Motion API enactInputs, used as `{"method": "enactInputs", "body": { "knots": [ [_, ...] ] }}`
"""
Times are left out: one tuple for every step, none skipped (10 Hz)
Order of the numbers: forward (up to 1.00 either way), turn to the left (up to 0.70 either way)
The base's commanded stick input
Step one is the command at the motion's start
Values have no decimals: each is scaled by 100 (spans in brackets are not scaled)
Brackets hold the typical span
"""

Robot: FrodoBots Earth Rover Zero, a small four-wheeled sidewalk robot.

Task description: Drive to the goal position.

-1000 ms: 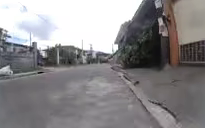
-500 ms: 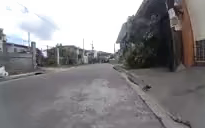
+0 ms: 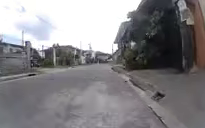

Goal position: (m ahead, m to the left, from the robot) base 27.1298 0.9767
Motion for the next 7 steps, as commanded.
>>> {"method": "enactInputs", "body": {
  "knots": [
    [100, 6],
    [100, 6],
    [100, 6],
    [100, 6],
    [100, 6],
    [100, 6],
    [100, 6]
  ]
}}
